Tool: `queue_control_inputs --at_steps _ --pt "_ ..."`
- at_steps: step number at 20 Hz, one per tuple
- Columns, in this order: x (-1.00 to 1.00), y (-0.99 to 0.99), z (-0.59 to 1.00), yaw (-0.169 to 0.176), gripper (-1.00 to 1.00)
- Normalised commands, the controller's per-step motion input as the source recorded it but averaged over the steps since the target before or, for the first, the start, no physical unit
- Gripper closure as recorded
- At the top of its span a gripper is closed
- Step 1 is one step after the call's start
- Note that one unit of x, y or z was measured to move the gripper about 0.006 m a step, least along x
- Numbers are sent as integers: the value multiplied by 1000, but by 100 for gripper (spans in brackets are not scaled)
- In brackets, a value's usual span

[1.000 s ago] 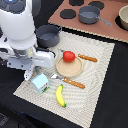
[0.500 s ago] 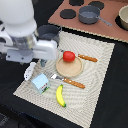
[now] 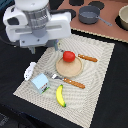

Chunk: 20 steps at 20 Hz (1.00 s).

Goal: Interact with the objects in diverse but meaningful ways.

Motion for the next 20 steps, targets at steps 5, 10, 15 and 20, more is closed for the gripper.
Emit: queue_control_inputs --at_steps 5,10,15,20 --pt "625 277 437 108 -100" --pt "601 279 369 123 -100" --pt "565 243 241 146 -100" --pt "552 196 231 145 -100"
